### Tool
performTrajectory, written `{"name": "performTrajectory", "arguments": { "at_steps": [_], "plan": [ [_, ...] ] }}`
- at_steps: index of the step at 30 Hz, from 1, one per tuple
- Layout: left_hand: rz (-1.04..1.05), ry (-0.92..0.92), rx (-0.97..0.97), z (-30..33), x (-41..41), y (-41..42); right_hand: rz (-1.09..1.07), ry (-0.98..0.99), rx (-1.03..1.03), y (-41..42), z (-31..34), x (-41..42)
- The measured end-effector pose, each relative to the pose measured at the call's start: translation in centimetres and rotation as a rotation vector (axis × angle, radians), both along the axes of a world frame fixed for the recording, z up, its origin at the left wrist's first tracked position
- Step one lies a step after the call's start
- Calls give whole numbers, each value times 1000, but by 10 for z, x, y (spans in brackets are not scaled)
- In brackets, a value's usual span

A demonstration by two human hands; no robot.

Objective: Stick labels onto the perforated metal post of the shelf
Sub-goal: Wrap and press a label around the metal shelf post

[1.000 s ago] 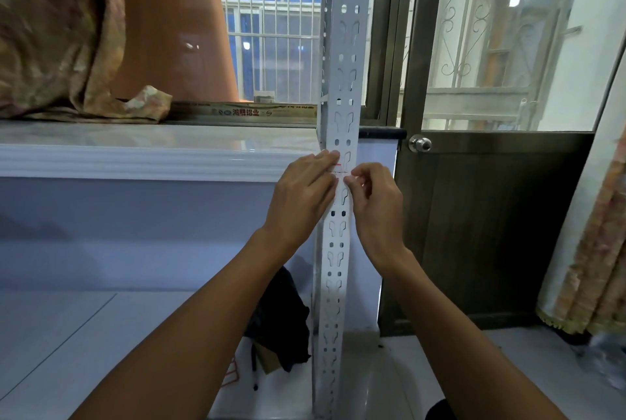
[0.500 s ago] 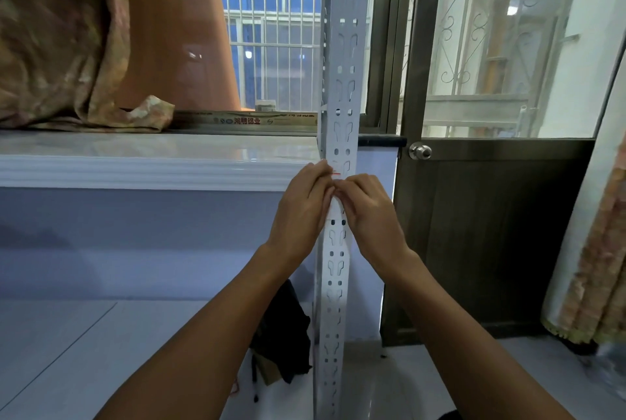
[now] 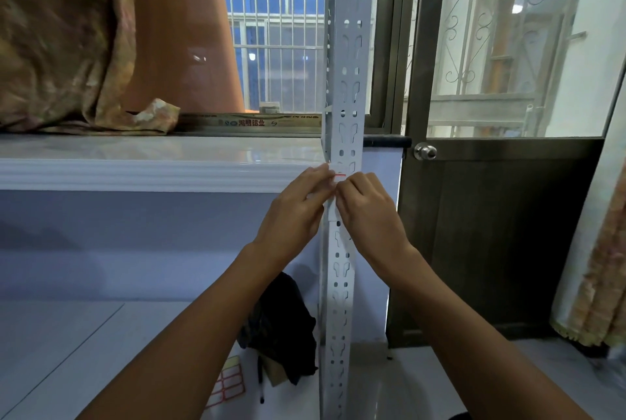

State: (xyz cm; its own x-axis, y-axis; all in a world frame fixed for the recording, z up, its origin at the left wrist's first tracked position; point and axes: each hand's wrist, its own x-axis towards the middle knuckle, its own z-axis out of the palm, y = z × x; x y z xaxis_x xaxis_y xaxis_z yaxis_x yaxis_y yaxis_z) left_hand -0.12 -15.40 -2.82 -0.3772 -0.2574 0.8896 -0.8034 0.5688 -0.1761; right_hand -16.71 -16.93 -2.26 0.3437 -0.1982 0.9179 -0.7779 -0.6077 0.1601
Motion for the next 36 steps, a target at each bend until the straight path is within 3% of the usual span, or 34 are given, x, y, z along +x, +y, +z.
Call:
{"name": "performTrajectory", "arguments": {
  "at_steps": [5,9,12,14,23,31,36],
  "plan": [
    [51,-66,-71,-9,3,-4,101,-73,32,5,1,3],
    [105,-163,-118,-7,11,-6,305,-489,283,10,-1,12],
    [140,-208,-122,-4,14,-4,390,-963,437,10,-5,13],
    [145,-219,-111,-3,12,-3,384,-1103,498,8,-16,5],
    [296,-224,-103,-9,-3,3,208,-926,641,-8,-40,-25],
    [295,-135,-31,-16,-8,9,405,-821,658,13,-11,-1],
    [309,-106,5,-16,-10,8,309,-694,485,12,4,8]
  ]
}}
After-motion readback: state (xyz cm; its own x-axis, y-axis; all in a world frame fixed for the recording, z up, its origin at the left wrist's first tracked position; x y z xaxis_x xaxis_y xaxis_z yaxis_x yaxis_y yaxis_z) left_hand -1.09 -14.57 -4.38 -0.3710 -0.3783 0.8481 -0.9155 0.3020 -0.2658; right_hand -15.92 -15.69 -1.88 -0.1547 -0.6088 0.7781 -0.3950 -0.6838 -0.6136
